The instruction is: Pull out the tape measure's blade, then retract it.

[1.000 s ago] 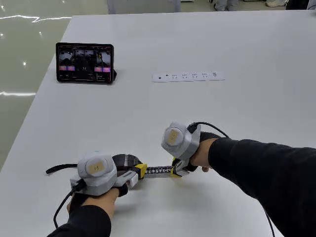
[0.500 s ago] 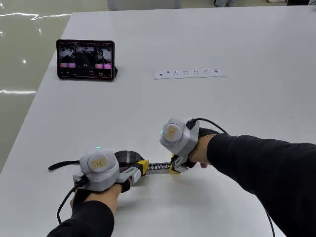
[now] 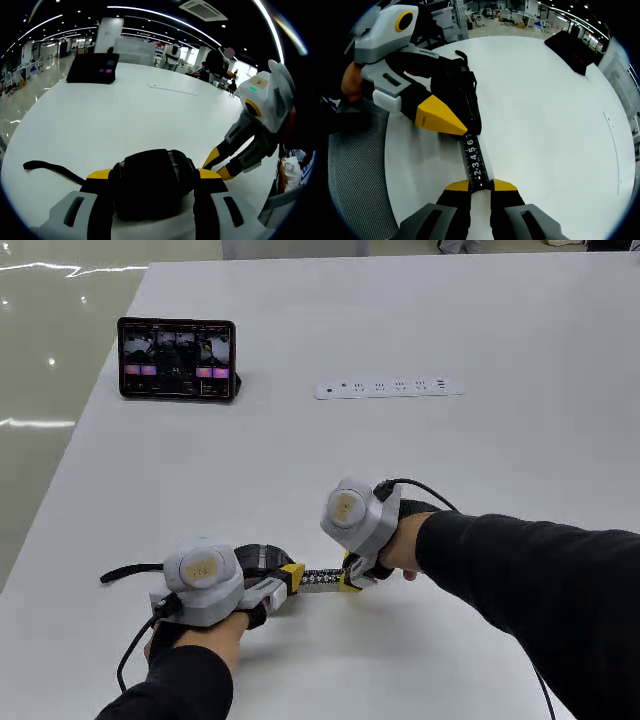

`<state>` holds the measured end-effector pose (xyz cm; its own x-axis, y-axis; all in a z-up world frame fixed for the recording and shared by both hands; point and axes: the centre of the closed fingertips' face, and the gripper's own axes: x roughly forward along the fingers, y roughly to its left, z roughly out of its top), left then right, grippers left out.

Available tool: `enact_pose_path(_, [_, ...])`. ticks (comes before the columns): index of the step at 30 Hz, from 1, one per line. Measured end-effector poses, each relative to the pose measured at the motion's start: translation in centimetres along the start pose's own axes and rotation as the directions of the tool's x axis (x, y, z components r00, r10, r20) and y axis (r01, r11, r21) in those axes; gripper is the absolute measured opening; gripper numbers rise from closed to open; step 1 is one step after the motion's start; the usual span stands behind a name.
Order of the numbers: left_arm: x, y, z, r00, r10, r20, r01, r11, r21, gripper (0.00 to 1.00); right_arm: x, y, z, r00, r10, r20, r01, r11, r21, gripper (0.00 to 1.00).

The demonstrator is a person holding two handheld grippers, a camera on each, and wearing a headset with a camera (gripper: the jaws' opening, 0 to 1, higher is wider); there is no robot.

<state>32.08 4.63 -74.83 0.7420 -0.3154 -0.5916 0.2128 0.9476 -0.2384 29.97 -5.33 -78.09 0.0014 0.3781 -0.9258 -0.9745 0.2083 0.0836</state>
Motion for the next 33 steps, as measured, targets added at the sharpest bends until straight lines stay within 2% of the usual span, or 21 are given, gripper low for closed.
enact_pose_path(33, [-0.1,0.1,0.0,0.9998,-0.018,-0.004,0.017,1.0,-0.025,0.6,0.6,0.3,1.3,0.9994,0.01,0.032,-0.01,1.0,-0.003,0.1])
